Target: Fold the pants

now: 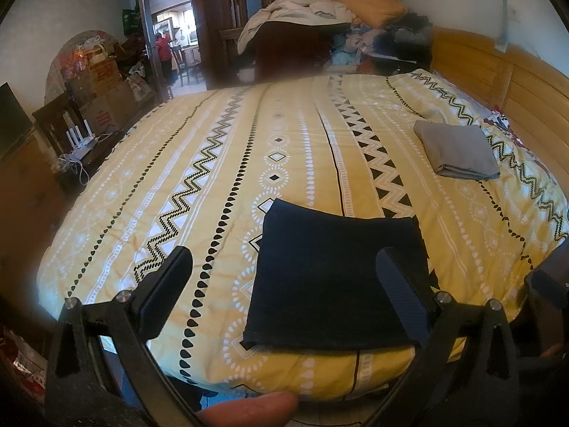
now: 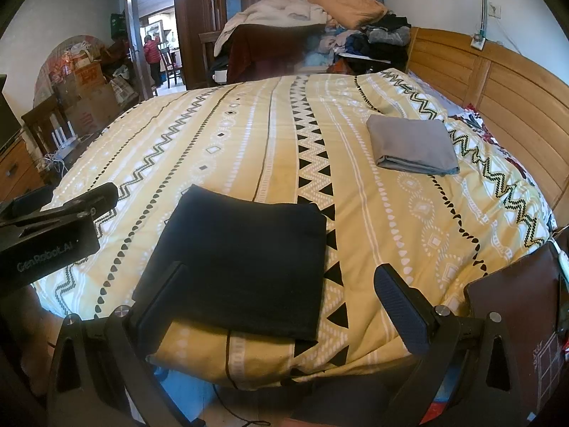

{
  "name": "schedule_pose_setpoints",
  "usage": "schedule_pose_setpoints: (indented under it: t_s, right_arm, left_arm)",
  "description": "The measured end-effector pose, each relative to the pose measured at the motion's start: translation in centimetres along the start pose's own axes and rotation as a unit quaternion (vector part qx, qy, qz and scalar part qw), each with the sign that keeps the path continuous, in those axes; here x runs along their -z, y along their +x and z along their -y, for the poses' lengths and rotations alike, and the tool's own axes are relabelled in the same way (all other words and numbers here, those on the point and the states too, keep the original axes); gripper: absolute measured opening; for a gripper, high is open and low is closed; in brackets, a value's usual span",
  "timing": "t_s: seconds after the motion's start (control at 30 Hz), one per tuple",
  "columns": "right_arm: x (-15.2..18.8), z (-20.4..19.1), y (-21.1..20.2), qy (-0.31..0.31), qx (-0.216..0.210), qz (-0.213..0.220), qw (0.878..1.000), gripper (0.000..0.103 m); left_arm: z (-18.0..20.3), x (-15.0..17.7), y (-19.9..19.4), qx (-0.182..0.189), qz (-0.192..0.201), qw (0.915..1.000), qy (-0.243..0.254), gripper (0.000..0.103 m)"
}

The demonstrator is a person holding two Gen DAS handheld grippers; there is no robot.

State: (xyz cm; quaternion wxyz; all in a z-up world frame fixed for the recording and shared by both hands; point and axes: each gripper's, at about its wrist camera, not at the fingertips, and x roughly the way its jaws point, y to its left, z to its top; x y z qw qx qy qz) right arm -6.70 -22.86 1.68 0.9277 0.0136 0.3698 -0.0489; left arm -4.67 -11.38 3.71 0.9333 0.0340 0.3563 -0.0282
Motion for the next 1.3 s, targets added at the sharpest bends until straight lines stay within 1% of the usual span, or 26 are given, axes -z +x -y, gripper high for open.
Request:
schedule_pose_setpoints:
  t_s: [0.43, 0.87, 1.3]
  right_arm:
    - [0.0, 0.0, 0.3, -0.003, -0.005, 0.0, 1.0, 0.103]
    - [-0.2, -0.2, 0.9, -0.014, -0.016, -0.001, 1.0, 0.103]
    - [-0.3, -0.6, 1.3, -0.029, -0.021, 0.001, 0.999, 0.103]
  left_arm:
    - [0.0, 0.2, -0.1, -0.006, 0.0, 1.0, -0.001, 0.103]
    - [0.0, 0.2, -0.1, -0.02, -0.004, 0.9998, -0.002, 0.103]
    - [-0.2, 0.5, 0.2, -0.02, -0.008, 0.9997, -0.009, 0.103]
